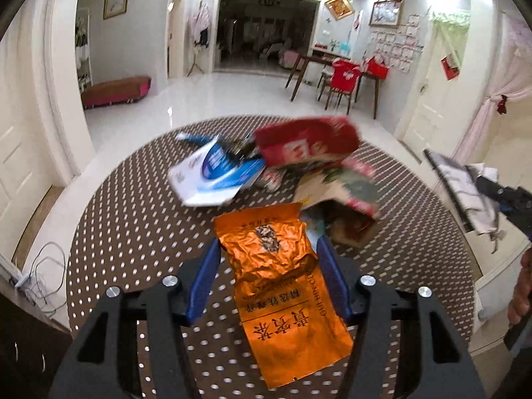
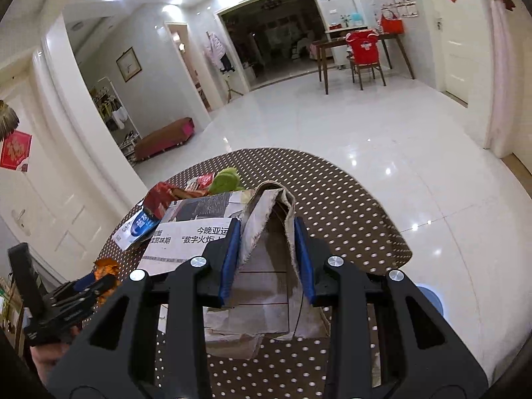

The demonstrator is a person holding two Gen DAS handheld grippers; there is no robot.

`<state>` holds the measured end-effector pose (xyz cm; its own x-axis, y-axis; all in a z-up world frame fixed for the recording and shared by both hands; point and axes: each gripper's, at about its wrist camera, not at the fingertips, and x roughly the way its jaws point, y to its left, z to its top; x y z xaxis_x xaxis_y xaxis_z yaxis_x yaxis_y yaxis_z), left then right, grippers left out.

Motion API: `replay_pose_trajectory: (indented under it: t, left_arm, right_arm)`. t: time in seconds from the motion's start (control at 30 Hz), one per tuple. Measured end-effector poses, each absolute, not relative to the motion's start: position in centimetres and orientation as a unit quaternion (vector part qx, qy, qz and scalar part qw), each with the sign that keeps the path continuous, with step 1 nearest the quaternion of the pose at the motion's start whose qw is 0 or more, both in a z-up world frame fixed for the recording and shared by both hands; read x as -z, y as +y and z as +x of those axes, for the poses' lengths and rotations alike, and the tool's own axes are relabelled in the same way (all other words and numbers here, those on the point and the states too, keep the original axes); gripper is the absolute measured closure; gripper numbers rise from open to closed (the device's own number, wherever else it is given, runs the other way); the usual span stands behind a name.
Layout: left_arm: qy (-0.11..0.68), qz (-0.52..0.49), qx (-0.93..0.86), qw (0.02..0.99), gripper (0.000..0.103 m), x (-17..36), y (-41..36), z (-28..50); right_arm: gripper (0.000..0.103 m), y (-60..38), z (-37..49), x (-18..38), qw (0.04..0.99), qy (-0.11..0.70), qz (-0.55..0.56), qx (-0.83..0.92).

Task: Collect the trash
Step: 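Grasp the orange tea packet with the left tool while the right tool holds the paper, then carry paper and packet over the blue bin and open both tools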

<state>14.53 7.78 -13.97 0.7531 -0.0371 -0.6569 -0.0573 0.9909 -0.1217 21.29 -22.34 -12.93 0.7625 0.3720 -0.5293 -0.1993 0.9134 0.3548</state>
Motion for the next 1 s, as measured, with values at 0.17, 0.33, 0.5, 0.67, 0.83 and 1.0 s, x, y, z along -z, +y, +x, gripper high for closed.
replay_pose_trajectory:
  t: [0.17, 0.33, 0.5, 0.67, 0.83, 1.0]
  left_arm:
    - [0.323, -0.052, 0.027, 0.944, 0.044, 11.3, 4.7, 14.4]
    - [0.303, -0.039, 0.071, 0.95, 0.044, 9.4, 0.2, 15.5]
    - [0.299, -0.029, 0.111, 0.947, 0.044, 8.8, -3.9, 17.0]
    - [0.303, -0.015, 0.158, 0.94, 0.044, 9.0, -9.0, 18.8]
    - [0.321, 0.0, 0.202, 0.925, 0.044, 10.4, -14.2, 20.9]
    - [0.346, 0.029, 0.234, 0.908, 0.044, 12.3, -19.1, 22.6]
  right_arm:
    - [0.071, -24.0, 20.8, 12.0, 0.934, 0.296, 0.147, -0.138]
    - [0.071, -26.3, 20.3, 11.5, 0.939, 0.284, 0.155, -0.12]
    - [0.071, -29.5, 20.0, 11.4, 0.942, 0.276, 0.166, -0.089]
    - [0.071, -34.4, 20.2, 12.8, 0.939, 0.288, 0.186, -0.037]
    - [0.07, -39.7, 21.3, 17.0, 0.92, 0.33, 0.211, 0.028]
    - [0.07, -43.2, 23.1, 22.7, 0.89, 0.384, 0.238, 0.067]
